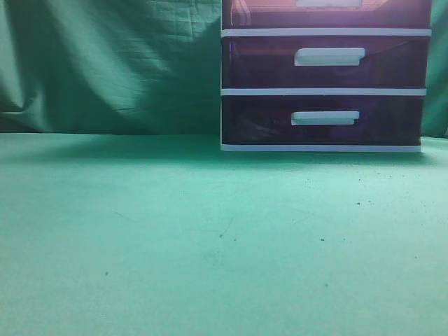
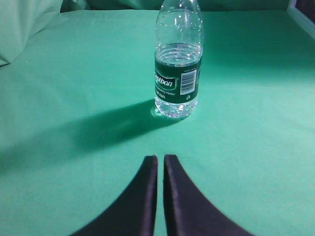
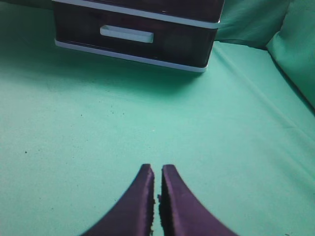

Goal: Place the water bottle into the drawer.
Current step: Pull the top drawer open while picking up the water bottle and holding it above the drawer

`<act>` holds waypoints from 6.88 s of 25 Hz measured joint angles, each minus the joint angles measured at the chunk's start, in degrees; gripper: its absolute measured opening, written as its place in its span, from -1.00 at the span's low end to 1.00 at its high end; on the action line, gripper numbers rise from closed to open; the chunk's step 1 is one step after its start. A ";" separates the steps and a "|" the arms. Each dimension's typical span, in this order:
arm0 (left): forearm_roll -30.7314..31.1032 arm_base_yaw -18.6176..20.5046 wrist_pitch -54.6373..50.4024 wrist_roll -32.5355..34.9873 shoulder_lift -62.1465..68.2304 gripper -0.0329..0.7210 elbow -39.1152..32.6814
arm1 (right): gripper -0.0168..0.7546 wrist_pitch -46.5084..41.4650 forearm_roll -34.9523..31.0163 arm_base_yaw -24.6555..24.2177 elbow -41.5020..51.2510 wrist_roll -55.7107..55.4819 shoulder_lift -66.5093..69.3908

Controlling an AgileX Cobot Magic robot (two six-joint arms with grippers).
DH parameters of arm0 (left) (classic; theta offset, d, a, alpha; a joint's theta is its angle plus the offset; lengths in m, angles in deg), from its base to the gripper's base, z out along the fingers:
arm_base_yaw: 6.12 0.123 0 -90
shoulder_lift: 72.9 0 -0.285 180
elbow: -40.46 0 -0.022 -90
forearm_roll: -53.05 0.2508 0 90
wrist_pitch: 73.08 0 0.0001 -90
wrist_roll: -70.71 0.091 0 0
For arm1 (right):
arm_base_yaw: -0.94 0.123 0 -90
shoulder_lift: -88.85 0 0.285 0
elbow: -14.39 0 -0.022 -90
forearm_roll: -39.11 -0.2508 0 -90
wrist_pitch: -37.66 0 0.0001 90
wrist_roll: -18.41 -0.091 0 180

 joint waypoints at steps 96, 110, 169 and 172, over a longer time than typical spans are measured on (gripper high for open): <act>14.72 -6.19 34.27 -11.02 81.59 -0.12 39.36 | -0.83 0.00 0.00 0.00 0.00 0.00 0.00; 14.94 -15.92 -0.39 -11.02 67.27 -0.12 63.56 | -0.83 8.24 -1.84 0.00 0.13 -0.22 0.00; 12.00 -16.76 -6.88 -11.02 67.27 -0.12 65.62 | 0.22 27.37 25.63 10.39 -77.35 43.15 102.28; 12.00 -16.76 -7.24 -11.02 67.27 -0.12 65.62 | 0.22 31.25 25.77 10.39 -77.35 44.71 103.80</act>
